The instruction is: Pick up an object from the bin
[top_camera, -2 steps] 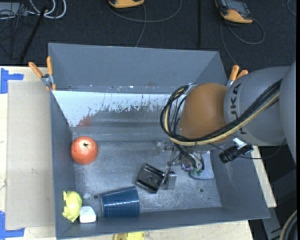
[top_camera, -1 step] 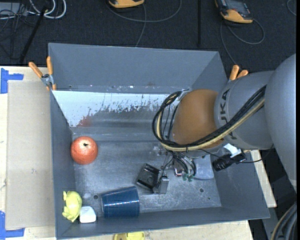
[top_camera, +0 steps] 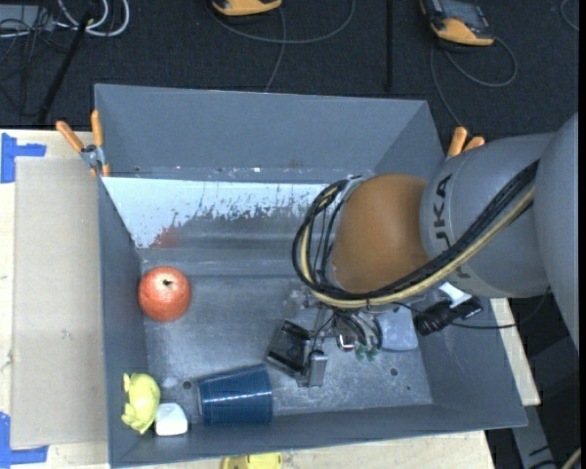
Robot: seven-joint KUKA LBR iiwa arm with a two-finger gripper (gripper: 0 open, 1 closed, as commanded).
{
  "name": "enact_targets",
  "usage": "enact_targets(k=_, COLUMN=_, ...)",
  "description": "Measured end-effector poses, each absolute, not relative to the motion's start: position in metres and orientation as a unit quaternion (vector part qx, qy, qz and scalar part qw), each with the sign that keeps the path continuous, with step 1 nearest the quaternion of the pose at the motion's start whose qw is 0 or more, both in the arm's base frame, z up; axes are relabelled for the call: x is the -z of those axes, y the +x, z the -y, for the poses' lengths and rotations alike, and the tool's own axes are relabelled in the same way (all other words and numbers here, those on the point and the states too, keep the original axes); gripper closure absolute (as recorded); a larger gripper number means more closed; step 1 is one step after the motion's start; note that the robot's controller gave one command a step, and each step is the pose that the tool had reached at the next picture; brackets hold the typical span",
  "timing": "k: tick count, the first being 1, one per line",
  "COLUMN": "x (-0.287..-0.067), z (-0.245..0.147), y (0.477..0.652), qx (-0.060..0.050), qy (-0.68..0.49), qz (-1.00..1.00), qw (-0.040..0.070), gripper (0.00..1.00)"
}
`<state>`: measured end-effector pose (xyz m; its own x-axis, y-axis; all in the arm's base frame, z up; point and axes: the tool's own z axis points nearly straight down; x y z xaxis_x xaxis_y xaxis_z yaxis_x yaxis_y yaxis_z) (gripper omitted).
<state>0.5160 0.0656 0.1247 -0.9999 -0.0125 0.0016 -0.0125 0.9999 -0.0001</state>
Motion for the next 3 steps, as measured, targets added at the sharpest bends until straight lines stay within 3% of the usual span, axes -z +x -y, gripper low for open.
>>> enact_targets(k=1, x=-0.0684, z=-0.0514, y=0.526, qx=0.0, qy=-0.066, qz=0.998, qw=0.001, gripper=0.0)
enact_targets(k=2, x=-0.0706, z=-0.0487, y=0.5217, qx=0.0, qy=-0.064, qz=0.998, qw=0.0, gripper=1.0)
enact_targets(k=3, x=-0.0706, z=-0.0487, y=0.5217, qx=0.0, qy=-0.064, qz=0.998, qw=0.0, gripper=1.0)
